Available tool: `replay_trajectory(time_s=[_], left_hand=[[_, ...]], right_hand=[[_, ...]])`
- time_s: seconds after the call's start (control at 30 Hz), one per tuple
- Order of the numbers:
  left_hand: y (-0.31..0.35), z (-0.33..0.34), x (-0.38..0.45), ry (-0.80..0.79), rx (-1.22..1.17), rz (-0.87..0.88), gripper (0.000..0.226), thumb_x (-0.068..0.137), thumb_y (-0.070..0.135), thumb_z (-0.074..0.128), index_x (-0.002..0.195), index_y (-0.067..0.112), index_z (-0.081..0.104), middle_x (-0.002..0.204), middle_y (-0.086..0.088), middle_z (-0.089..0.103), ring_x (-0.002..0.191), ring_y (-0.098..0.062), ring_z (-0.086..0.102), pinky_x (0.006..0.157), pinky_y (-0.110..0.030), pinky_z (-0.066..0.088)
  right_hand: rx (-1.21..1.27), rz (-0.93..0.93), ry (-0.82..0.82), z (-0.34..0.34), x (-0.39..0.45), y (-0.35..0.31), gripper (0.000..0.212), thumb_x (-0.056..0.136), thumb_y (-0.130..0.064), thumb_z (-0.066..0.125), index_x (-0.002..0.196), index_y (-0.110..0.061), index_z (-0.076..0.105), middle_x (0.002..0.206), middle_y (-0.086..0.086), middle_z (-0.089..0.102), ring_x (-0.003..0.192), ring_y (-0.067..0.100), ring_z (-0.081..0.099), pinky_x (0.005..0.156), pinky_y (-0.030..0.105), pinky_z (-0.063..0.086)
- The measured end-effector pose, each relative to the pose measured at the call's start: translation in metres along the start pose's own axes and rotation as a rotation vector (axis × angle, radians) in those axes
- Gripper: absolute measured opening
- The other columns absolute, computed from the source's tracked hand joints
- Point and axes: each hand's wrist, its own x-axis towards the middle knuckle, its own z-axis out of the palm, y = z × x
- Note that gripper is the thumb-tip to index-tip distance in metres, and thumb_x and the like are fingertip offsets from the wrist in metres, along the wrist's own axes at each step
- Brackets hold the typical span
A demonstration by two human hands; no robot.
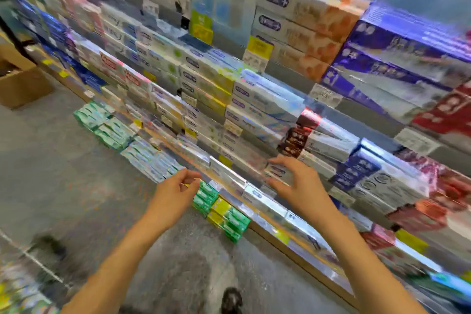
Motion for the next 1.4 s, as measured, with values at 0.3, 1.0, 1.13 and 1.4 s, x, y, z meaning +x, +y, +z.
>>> replay_trajectory(time_s=[0.3,1.0,1.13,1.4], left_hand=[[-0.056,0.102,0.091,-0.131,0.230,-0.049,0.019,0.090,0.013,0.058,0.109,0.013,0.062,0.094,-0.002,0.059,0.083,-0.017,0.055,0.078,-0.024,0.041],[-0.475,0.362,0.336,-0.605,1.321,0.466,0.082,0.072,0.047,0.075,0.135,0.011,0.037,0.132,-0.010,0.045,0.123,-0.030,0.044,0.096,-0.044,0.043],[-0.514,0.396,0.365,-0.592,1.425,0.536,0.088,0.064,0.053,0.078,0.131,0.012,0.037,0.129,-0.008,0.044,0.118,-0.027,0.047,0.088,-0.041,0.043],[-0.553,0.415,0.381,-0.442,1.578,0.750,0.100,0.072,0.053,0.070,0.144,0.008,0.016,0.143,-0.011,0.023,0.132,-0.029,0.025,0.106,-0.037,0.025]], right_hand=[[0.065,0.139,-0.094,0.060,0.049,0.112,0.033,0.088,-0.020,0.065,0.119,-0.009,0.061,0.122,0.008,0.061,0.116,0.022,0.054,0.093,0.022,0.035],[-0.319,0.264,-0.355,0.509,0.170,0.473,0.054,0.088,-0.034,0.064,0.129,-0.005,0.043,0.128,0.017,0.050,0.116,0.032,0.048,0.089,0.037,0.042],[-0.460,0.173,-0.310,0.555,0.179,0.513,0.069,0.085,-0.044,0.063,0.134,-0.004,0.037,0.131,0.016,0.044,0.119,0.033,0.042,0.093,0.041,0.040],[-0.606,0.179,-0.085,0.602,0.175,0.519,0.101,0.069,-0.065,0.067,0.136,0.000,0.030,0.134,0.015,0.035,0.123,0.031,0.034,0.102,0.041,0.031]])
